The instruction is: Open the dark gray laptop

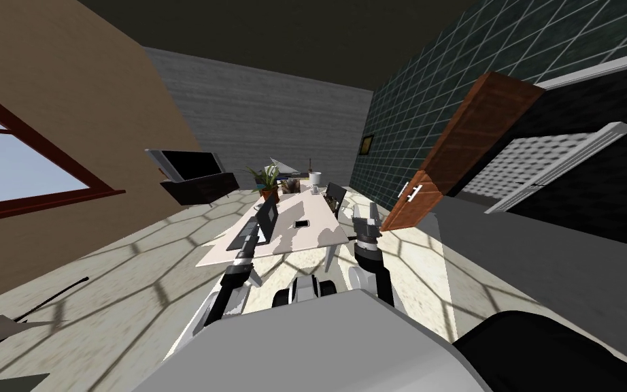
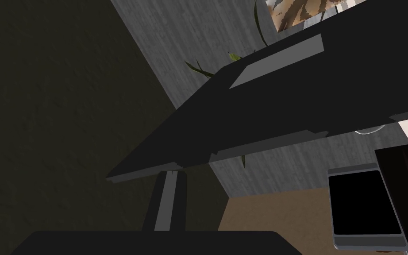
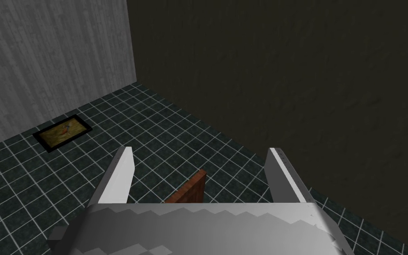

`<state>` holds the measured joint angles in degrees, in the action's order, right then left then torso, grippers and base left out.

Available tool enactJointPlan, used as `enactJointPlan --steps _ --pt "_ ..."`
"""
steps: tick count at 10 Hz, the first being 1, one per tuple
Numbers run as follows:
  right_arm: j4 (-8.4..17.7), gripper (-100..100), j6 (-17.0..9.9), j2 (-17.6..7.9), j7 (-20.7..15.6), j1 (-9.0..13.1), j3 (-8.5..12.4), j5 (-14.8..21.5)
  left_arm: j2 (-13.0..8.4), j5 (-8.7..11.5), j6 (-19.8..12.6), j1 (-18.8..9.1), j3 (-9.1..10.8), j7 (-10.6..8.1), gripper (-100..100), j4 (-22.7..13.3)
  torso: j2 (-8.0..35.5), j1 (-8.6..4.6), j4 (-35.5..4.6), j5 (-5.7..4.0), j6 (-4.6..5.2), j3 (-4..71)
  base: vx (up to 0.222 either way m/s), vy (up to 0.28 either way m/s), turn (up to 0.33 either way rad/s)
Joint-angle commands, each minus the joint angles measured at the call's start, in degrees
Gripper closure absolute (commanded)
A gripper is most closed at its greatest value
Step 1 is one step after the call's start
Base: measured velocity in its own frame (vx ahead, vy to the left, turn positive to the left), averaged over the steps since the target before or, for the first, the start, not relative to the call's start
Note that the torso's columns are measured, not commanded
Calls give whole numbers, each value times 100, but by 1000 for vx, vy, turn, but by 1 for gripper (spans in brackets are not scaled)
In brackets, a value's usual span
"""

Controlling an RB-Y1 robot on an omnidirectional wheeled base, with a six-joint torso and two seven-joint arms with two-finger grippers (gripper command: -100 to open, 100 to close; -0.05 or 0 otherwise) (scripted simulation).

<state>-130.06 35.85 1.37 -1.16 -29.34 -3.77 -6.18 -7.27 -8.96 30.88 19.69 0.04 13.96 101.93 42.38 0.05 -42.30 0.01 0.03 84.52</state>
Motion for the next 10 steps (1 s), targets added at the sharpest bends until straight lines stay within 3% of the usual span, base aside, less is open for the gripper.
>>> enactJointPlan --steps 1,10 --pt "0 0 0 0 0 1 0 0 59 -16 266 -26 -3 69 -100 -277 -11 9 9 7 2 3 8 -1 0" --pt "0 0 0 0 0 0 0 0 56 -58 1043 -113 -13 270 -100 -1140 -9 -4 2 -1 -3 5 16 5 3"
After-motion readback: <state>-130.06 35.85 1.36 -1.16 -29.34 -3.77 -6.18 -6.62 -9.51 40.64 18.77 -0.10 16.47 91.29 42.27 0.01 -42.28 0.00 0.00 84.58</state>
